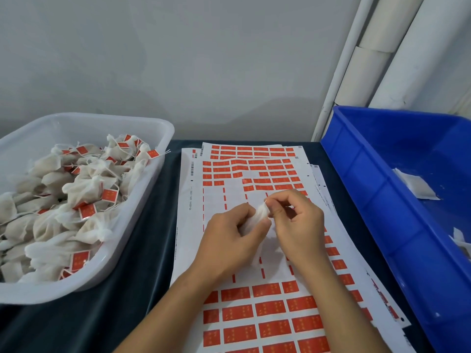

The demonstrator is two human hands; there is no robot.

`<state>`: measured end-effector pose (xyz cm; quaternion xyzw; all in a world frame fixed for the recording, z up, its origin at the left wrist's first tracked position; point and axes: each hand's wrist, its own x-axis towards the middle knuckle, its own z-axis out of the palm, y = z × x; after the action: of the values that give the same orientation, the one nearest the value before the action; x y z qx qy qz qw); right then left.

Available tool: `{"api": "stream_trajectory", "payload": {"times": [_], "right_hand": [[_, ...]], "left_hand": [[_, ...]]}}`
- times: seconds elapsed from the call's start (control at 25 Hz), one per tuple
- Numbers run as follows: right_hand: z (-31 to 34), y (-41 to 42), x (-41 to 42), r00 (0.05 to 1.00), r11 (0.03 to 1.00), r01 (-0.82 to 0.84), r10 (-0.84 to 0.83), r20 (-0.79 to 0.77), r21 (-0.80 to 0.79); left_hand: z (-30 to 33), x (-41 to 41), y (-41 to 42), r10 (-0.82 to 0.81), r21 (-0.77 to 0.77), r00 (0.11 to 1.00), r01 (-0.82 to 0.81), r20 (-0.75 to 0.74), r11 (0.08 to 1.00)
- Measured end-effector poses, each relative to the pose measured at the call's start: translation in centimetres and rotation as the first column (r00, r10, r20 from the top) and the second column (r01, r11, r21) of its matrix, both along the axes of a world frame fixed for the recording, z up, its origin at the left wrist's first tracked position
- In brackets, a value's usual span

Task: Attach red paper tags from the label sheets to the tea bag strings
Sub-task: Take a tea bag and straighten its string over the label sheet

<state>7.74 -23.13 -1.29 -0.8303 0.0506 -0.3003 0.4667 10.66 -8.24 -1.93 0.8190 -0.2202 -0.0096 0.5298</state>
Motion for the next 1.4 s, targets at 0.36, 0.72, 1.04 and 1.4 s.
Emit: {"api": "stream_trajectory", "payload": {"times": [0.36, 0.72, 1.04, 1.4], "right_hand": [[-0.1, 0.5, 0.0, 0.996, 1.000, 0.027, -0.025, 0.084, -0.014], [-0.2, 0.1, 0.0, 0.973, 0.993, 0.120, -0.122, 0.198, 0.020], [0.1, 0.1, -0.1, 0.973, 0.992, 0.125, -0.128, 0.193, 0.025], [-0.9, 0.5, 0.0, 0.984, 0.926, 0.000, 0.066, 0.163, -0.377]], "left_hand": [[0.9, 0.0, 0.4, -0.172, -0.236, 0.968, 0.127, -0.183, 0.963], [1.0, 0.1, 0.9, -0.227, -0.143, 0.902, 0.187, -0.367, 0.972], [1.1, 0.5, 1.3, -0.293, -0.258, 0.856, 0.195, -0.426, 0.946], [1.0, 1.5, 1.4, -0.334, -0.627, 0.823, -0.033, -0.459, 0.778]]}}
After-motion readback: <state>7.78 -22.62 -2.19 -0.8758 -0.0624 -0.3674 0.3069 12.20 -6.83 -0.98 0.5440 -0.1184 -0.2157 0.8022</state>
